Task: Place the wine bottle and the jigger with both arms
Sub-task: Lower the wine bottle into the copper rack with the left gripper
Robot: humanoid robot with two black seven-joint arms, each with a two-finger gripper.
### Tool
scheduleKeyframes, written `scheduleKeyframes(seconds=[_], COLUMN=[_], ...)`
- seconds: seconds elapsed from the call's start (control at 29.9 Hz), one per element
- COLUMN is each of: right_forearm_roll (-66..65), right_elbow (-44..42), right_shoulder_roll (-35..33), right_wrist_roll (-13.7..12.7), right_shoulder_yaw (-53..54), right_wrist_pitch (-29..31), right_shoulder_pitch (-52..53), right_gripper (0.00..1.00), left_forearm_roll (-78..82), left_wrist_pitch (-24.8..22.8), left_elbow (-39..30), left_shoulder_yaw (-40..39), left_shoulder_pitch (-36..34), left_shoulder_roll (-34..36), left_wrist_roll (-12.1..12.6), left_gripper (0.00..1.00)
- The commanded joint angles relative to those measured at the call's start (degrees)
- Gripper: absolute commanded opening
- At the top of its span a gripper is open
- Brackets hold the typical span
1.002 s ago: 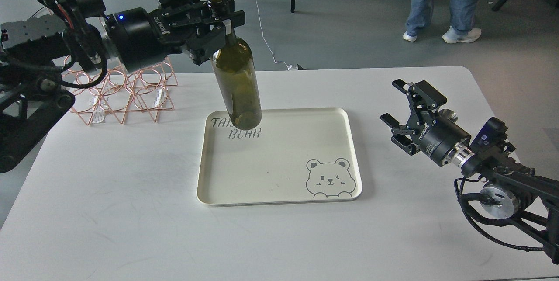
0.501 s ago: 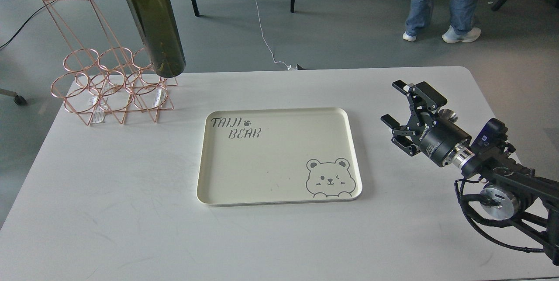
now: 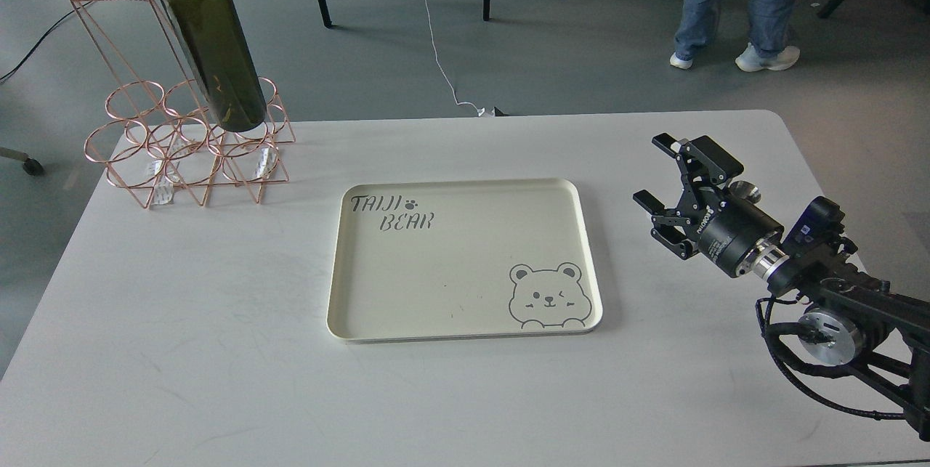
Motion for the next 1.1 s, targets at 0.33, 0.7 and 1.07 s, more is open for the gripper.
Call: scheduleKeyframes(seconds=[0.33, 0.7, 1.07], right_forearm_roll=[0.0, 0.0, 0.0], right_elbow=[0.0, 0.0, 0.0], right_shoulder_roll=[0.0, 0.0, 0.0], right_wrist_roll=[0.0, 0.0, 0.0], right_shoulder_yaw=[0.0, 0.0, 0.0], right_wrist_pitch=[0.0, 0.0, 0.0], right_shoulder_pitch=[-0.3, -0.3, -0.8], right_gripper=[0.99, 0.99, 0.99], left_forearm_roll=[0.1, 0.0, -0.1], left_wrist_pitch=[1.6, 1.8, 3.1], left_elbow=[2.6, 3.4, 4.8], left_shoulder_yaw=[2.7, 2.7, 2.6], left_shoulder_pitch=[0.2, 1.2, 2.7], left_shoulder_roll=[-0.6, -1.0, -3.5], left_wrist_roll=[0.0, 0.0, 0.0], left_gripper=[0.14, 0.14, 0.15])
